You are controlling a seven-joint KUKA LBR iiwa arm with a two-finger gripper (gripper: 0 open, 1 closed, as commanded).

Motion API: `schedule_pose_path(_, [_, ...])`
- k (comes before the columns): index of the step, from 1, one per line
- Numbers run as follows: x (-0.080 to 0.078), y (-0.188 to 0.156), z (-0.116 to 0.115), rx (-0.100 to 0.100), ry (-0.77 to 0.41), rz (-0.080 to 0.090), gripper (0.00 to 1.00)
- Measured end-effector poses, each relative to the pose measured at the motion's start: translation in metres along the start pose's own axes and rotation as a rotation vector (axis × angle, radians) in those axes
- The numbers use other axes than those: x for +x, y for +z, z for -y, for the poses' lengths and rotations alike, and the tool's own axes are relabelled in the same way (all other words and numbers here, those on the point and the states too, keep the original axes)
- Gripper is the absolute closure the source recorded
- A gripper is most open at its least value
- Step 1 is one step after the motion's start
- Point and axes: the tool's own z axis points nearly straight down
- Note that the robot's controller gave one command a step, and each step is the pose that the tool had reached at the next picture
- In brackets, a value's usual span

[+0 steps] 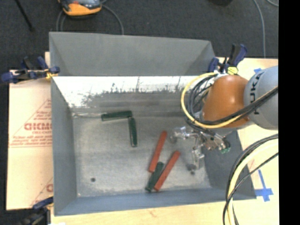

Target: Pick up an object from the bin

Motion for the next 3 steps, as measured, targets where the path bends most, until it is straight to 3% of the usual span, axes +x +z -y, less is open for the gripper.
schedule_pose_path(1, [0.005, -0.028, 0.005, -0.006, -0.059, -0.005, 0.00])
schedule_pose_path(2, [-0.017, -0.011, -0.092, -0.001, -0.368, 0.005, 1.00])
schedule_pose_path(3, [-0.017, -0.011, -0.092, -0.001, -0.368, 0.005, 1.00])
